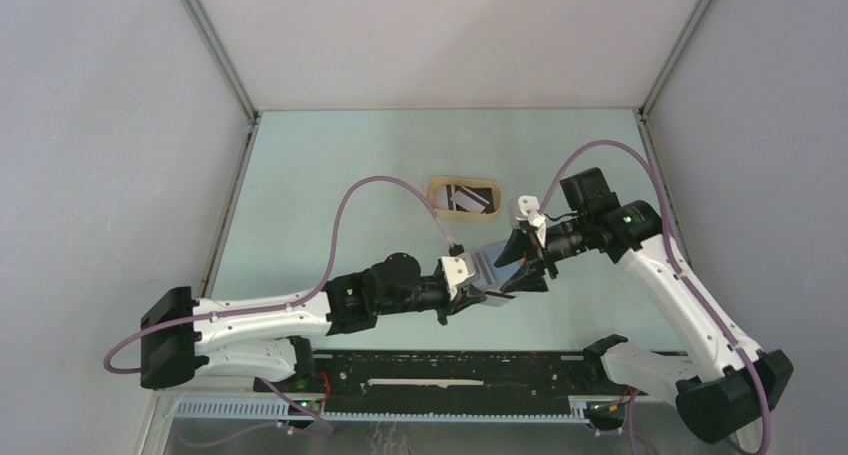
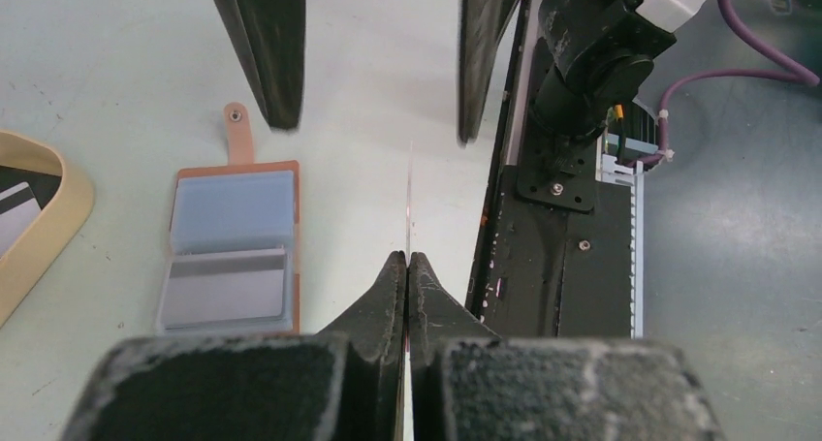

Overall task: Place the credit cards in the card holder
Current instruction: Insert the credit card into the card holder.

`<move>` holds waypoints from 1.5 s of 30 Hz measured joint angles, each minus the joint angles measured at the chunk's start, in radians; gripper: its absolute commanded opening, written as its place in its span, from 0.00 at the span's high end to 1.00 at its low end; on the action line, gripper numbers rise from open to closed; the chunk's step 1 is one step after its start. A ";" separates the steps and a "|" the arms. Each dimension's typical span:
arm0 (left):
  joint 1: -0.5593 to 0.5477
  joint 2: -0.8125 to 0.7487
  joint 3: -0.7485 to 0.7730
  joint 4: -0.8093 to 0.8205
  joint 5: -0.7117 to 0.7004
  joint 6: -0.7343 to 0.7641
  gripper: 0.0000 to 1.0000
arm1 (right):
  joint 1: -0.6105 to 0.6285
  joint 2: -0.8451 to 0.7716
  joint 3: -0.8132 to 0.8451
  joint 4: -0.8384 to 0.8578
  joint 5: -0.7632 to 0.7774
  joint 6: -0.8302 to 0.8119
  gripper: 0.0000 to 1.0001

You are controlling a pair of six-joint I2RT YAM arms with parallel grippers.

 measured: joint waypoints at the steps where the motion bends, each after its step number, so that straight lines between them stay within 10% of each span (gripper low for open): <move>1: 0.005 0.005 0.009 -0.008 0.008 0.000 1.00 | 0.013 0.023 0.000 -0.002 0.011 0.002 0.41; 8: 0.024 0.006 0.039 -0.034 0.050 -0.002 1.00 | 0.107 0.064 -0.004 0.012 0.082 0.024 0.52; 17: 0.069 0.008 0.039 -0.048 0.098 -0.021 0.96 | 0.185 0.128 -0.004 0.026 0.146 0.027 1.00; 21: 0.089 0.007 0.039 -0.054 0.114 -0.048 0.42 | 0.186 0.137 -0.004 0.026 0.144 0.017 1.00; 26: 0.131 -0.046 -0.015 0.016 0.071 -0.156 0.01 | 0.136 0.156 -0.023 0.041 0.114 0.050 1.00; 30: 0.185 -0.156 -0.171 0.173 0.000 -0.337 0.04 | -0.034 0.115 -0.179 0.293 0.057 0.305 1.00; 37: 0.311 0.073 -0.172 0.287 -0.040 -0.610 0.56 | -0.200 0.128 -0.389 0.822 0.068 0.863 1.00; 45: 0.366 0.365 -0.096 0.299 -0.062 -0.756 0.68 | -0.285 0.299 -0.389 1.047 0.101 1.068 1.00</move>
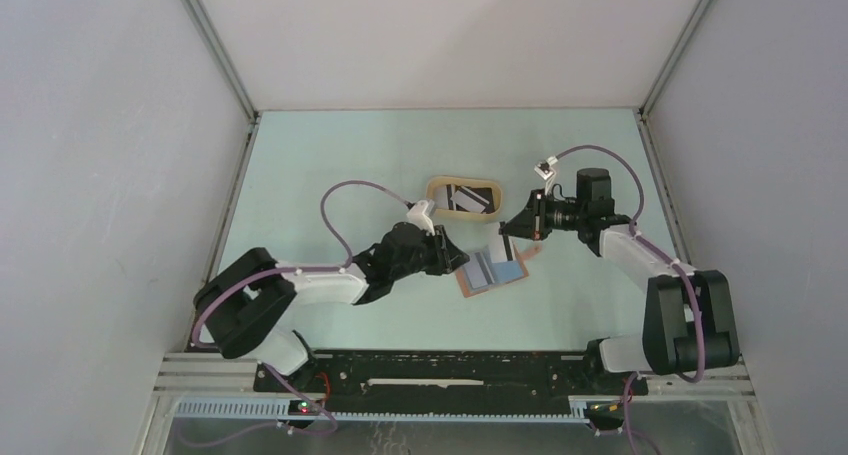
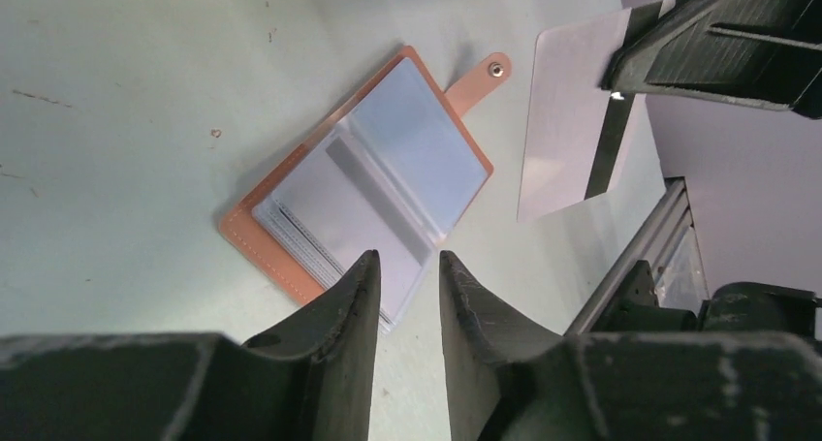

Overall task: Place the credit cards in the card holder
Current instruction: Insert the credit card into the card holder.

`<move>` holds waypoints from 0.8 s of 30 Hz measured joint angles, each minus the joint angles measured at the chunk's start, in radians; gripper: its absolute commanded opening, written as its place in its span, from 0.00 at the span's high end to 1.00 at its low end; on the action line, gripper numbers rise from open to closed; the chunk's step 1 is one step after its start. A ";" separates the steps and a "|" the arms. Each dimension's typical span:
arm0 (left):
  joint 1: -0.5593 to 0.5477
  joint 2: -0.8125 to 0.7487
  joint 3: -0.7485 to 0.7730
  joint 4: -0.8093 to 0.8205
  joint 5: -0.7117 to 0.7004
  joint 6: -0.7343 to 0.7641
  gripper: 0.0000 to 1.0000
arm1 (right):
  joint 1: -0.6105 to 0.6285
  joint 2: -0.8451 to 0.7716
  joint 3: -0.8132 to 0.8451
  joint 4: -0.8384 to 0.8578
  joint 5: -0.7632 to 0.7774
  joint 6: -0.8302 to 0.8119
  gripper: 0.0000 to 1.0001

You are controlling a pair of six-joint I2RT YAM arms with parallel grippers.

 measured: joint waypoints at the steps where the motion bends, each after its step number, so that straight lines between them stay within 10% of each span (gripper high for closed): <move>1: 0.000 0.021 0.007 0.004 -0.003 -0.006 0.69 | -0.005 0.014 0.001 0.015 0.002 0.008 1.00; 24: -0.040 0.240 0.130 -0.012 -0.026 0.014 0.95 | -0.015 0.291 0.069 0.038 0.087 0.056 1.00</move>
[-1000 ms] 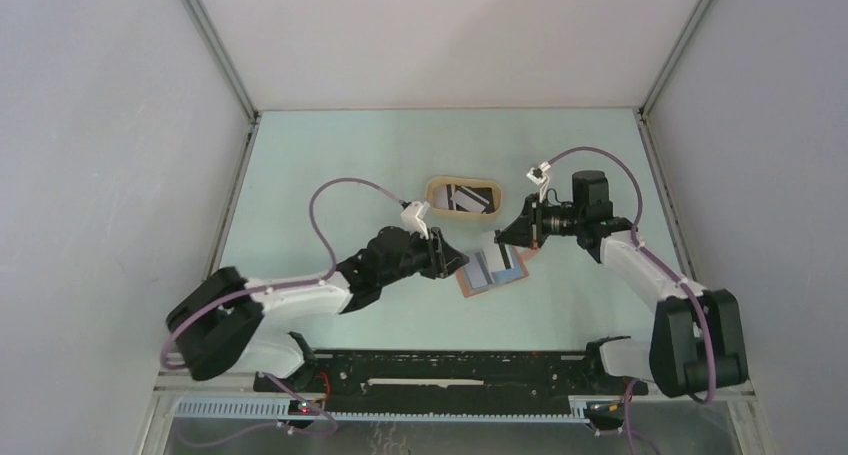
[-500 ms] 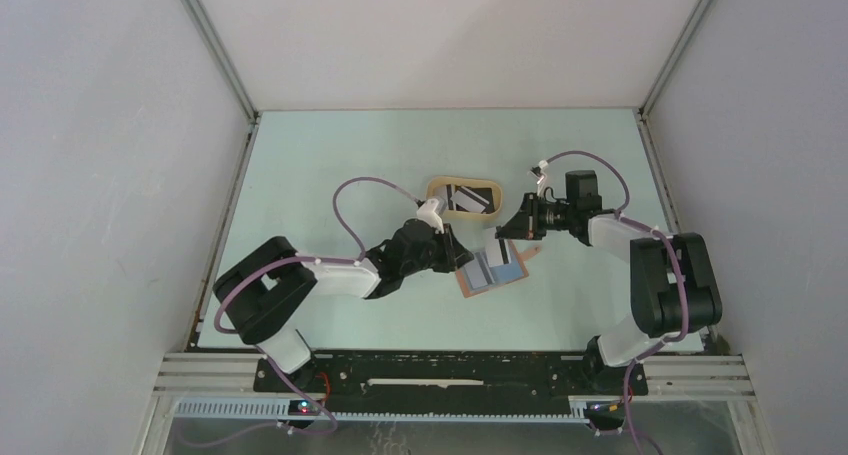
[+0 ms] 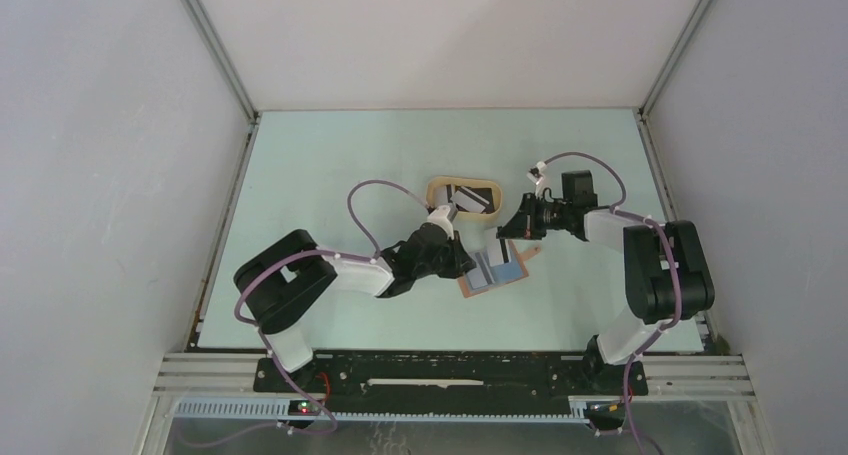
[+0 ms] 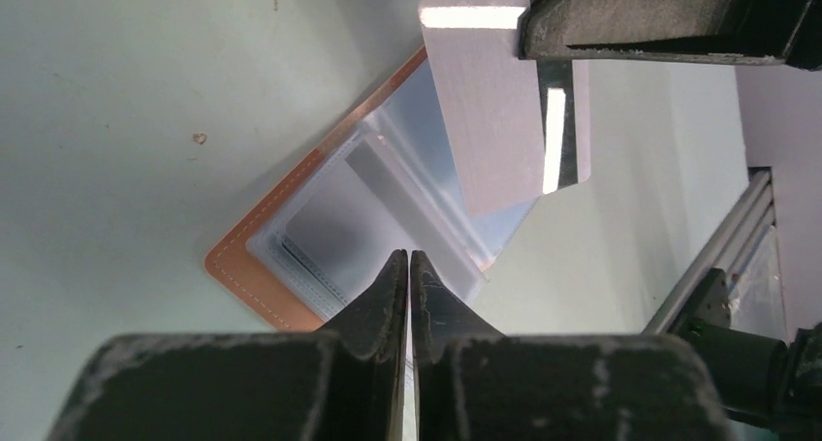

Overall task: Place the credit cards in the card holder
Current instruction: Insert the credit card into the card holder.

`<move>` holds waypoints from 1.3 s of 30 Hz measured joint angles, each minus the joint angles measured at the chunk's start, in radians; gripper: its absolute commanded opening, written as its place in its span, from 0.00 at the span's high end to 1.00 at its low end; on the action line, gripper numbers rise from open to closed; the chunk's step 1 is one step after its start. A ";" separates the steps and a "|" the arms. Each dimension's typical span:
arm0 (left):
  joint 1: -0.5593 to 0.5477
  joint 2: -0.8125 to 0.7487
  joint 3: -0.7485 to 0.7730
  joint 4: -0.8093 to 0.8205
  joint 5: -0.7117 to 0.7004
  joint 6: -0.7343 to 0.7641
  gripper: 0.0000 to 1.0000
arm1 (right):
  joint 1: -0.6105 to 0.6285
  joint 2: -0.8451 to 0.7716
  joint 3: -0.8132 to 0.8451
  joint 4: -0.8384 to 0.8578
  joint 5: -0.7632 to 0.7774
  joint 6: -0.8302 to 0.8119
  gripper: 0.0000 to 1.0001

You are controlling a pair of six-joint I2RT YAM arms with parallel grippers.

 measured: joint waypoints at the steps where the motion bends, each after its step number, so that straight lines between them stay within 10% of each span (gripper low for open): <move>1: -0.004 0.002 0.006 -0.015 -0.013 -0.001 0.95 | 0.000 0.005 0.001 -0.005 0.005 -0.002 1.00; 39: -0.030 0.022 0.085 -0.197 -0.151 -0.082 1.00 | 0.027 0.135 0.011 -0.055 -0.031 0.000 1.00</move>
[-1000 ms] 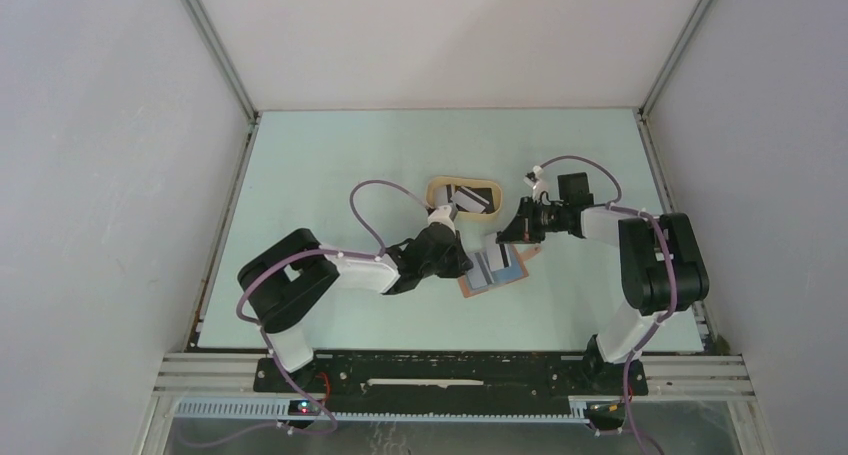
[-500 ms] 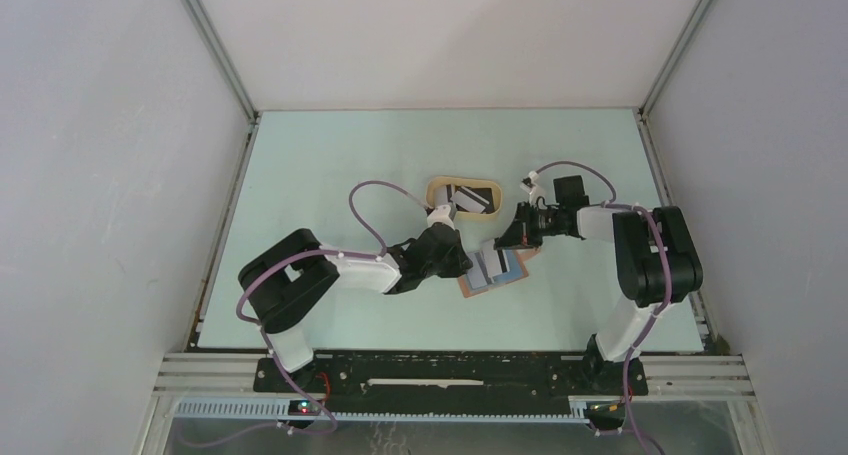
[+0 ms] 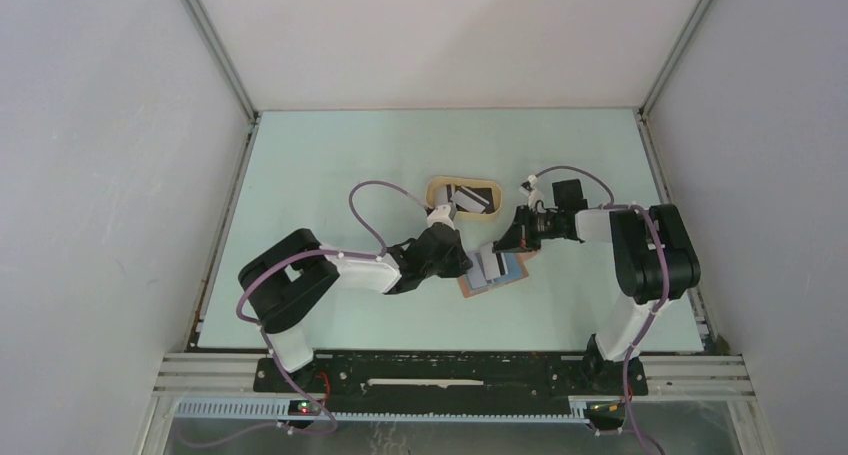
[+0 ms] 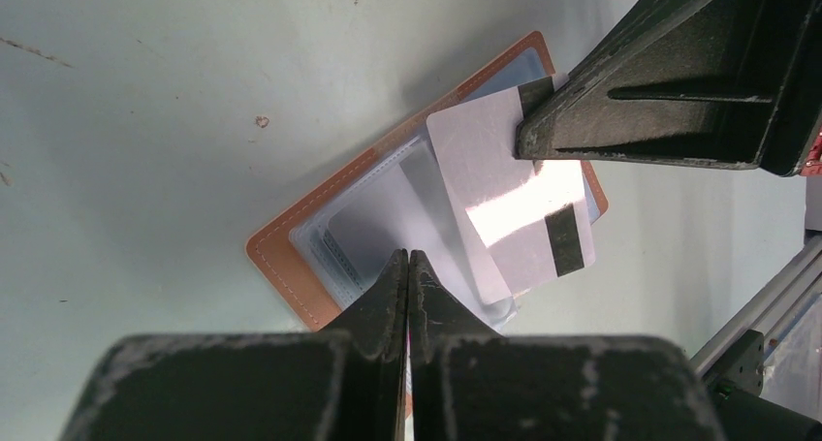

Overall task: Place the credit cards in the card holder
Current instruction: Insert the credit card into the card holder.

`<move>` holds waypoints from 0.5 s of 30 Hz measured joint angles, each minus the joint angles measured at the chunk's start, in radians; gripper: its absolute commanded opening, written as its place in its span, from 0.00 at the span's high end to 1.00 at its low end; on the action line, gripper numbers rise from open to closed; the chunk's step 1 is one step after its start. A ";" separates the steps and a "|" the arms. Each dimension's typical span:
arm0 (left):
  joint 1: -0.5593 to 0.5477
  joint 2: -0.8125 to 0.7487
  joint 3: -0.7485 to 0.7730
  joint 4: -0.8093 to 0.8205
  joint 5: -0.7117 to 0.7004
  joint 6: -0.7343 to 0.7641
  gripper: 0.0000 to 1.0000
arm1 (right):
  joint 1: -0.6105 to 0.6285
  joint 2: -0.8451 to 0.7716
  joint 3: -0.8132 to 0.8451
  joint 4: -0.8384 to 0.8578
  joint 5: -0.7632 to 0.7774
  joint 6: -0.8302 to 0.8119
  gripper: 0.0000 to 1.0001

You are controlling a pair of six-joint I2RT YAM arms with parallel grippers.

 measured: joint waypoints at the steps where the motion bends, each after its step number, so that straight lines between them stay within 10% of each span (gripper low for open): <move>1: 0.000 0.000 0.000 0.001 0.000 0.000 1.00 | 0.001 0.004 -0.002 0.005 -0.003 0.003 1.00; 15: 0.000 -0.001 -0.013 0.027 -0.002 0.003 1.00 | 0.008 0.014 -0.017 0.004 -0.005 0.007 0.94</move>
